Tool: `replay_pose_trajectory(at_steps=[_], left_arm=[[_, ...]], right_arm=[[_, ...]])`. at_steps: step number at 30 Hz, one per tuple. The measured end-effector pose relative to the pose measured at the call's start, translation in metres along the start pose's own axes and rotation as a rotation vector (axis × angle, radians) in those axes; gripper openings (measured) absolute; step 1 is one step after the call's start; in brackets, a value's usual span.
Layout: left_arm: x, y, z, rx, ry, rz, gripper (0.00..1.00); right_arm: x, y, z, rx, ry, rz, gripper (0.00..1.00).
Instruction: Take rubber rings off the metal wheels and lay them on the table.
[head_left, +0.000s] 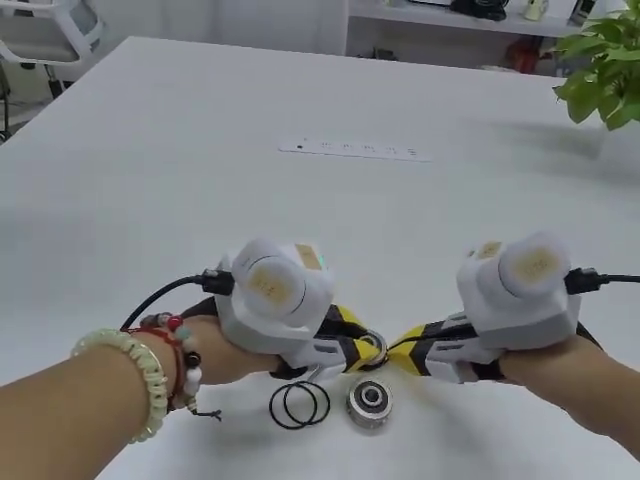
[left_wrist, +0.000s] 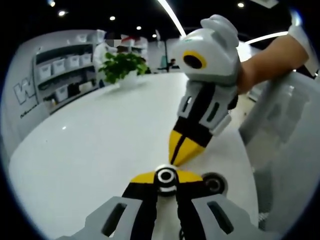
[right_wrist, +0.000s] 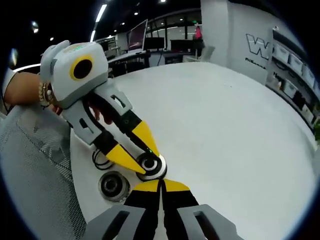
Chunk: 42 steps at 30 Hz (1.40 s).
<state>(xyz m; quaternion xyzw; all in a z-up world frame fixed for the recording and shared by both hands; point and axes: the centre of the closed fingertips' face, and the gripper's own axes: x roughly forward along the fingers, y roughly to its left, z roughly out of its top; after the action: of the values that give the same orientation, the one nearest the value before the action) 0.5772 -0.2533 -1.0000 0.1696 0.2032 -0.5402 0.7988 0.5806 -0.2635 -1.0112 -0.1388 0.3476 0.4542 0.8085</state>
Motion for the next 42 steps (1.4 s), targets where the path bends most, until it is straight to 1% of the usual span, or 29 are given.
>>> replay_pose_trajectory(at_steps=[1,2,4,5,7,8,10,11,13,23,37,39,40,41,42], left_arm=[[0.000,0.000,-0.001,0.003,0.003,-0.003,0.14],[0.000,-0.001,-0.001,0.003,0.002,-0.007,0.14],[0.000,-0.002,-0.001,0.005,-0.002,-0.014,0.14],[0.000,-0.003,0.000,0.009,-0.002,-0.016,0.14],[0.000,-0.003,0.000,0.010,0.001,-0.015,0.14],[0.000,-0.003,0.000,0.013,0.005,-0.014,0.14],[0.000,-0.004,0.000,0.028,0.014,-0.014,0.14],[0.000,-0.004,0.000,0.030,0.018,-0.013,0.14],[0.001,-0.004,0.000,0.036,0.022,-0.013,0.14],[0.000,-0.005,-0.001,0.054,0.032,-0.020,0.14],[0.001,-0.005,0.000,0.070,0.035,-0.021,0.13],[0.001,-0.005,0.000,0.066,0.035,-0.020,0.13],[0.001,-0.005,0.000,0.066,0.034,-0.021,0.14],[0.001,-0.005,0.000,0.065,0.033,-0.020,0.14],[0.001,-0.005,0.000,0.063,0.033,-0.019,0.14]], right_arm=[[-0.002,-0.001,0.002,0.057,-0.016,0.006,0.00],[-0.003,0.000,0.005,0.087,-0.033,0.015,0.00],[-0.003,-0.003,0.002,0.091,-0.021,0.009,0.00],[-0.003,-0.003,0.001,0.101,-0.024,0.012,0.00],[-0.003,-0.002,0.003,0.163,-0.043,0.028,0.00],[-0.003,-0.002,0.002,0.175,-0.040,0.029,0.00],[-0.004,-0.002,0.002,0.171,-0.040,0.034,0.00],[-0.004,0.002,0.003,0.173,-0.041,0.038,0.00],[-0.004,0.005,0.004,0.202,-0.046,0.045,0.00],[-0.005,0.008,0.006,0.245,-0.040,0.065,0.00],[-0.005,0.015,0.011,0.243,-0.053,0.094,0.00],[-0.005,0.019,0.015,0.240,-0.064,0.113,0.00],[-0.005,0.025,0.021,0.240,-0.084,0.137,0.00],[-0.005,0.029,0.026,0.235,-0.100,0.149,0.00],[-0.004,0.028,0.030,0.237,-0.114,0.135,0.00]])
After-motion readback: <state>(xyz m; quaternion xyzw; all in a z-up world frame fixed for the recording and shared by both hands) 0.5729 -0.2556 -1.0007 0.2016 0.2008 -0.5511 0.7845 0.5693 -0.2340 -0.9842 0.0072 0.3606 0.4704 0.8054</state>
